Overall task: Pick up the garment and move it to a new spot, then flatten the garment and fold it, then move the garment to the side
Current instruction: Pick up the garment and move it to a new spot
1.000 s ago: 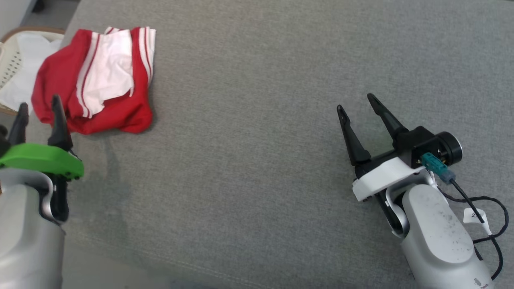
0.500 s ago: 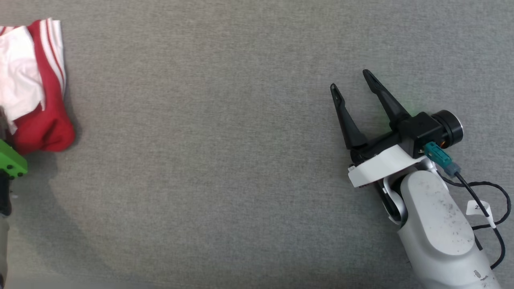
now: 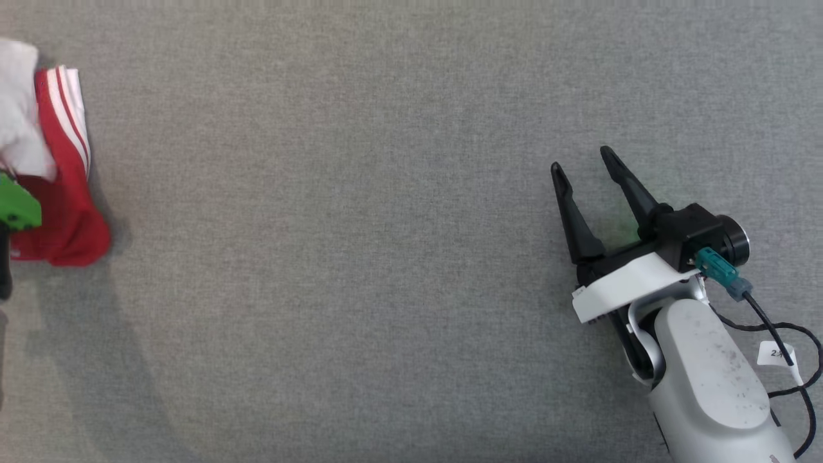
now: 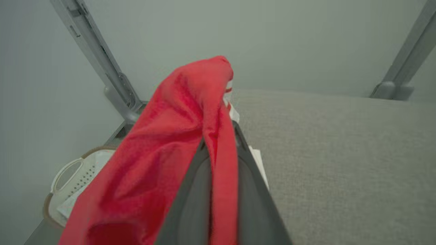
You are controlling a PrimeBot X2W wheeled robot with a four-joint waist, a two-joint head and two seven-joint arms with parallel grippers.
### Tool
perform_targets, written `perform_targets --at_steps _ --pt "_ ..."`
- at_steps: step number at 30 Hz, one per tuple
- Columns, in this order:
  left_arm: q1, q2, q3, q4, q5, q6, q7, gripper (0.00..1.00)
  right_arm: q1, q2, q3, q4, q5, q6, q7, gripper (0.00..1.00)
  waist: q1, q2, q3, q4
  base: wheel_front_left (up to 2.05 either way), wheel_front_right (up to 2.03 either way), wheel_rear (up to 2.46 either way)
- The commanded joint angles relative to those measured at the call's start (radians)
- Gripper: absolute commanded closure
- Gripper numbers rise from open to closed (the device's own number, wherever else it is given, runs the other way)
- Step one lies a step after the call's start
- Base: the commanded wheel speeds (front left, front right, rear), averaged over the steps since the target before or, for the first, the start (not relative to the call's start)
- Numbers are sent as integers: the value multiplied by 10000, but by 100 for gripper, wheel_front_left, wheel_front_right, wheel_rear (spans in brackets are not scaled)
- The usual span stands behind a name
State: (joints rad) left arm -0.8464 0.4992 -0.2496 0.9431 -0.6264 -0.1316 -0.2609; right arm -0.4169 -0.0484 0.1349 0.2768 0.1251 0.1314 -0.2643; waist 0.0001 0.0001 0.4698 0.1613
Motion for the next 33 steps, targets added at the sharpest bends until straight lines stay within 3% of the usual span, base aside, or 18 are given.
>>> perform_targets --at_steps 1,7,14,26,30,31,32,33 --pt "1 -23 116 -550 160 24 -47 100 194 -50 12 44 109 -16 0 0 -1 -1 -656 -83 0 0 0" --pt "520 -631 154 -3197 584 24 -50 100 617 -45 37 115 537 -16 0 0 -1 -1 -1438 -612 0 0 0" --pt "1071 -1581 -995 -5160 455 24 -44 100 1120 -45 132 122 902 -16 -2 0 -1 -1 -2046 -1793 0 0 0" --pt "1061 -3373 -3687 -4884 200 24 -45 100 1466 -41 484 -36 1449 -16 -2 0 -1 -1 -2050 -4304 0 0 0" --pt "1153 -3786 -4450 -4435 124 24 -45 100 1591 -38 508 -88 1530 -16 -2 0 -1 -1 -1975 -4815 0 0 0" --pt "1186 -3847 -4587 -4332 122 24 -44 93 1626 -39 496 -93 1543 -16 -2 0 -1 -1 -1961 -4878 0 0 0" --pt "1256 -3919 -4719 -4204 69 24 -44 53 1628 -39 501 -98 1569 -16 -2 0 -1 -1 -1942 -4949 0 0 0" --pt "1309 -3955 -4747 -4123 60 24 -44 0 1626 -39 482 -105 1574 -16 -2 0 -1 -1 -1936 -4977 0 0 0"
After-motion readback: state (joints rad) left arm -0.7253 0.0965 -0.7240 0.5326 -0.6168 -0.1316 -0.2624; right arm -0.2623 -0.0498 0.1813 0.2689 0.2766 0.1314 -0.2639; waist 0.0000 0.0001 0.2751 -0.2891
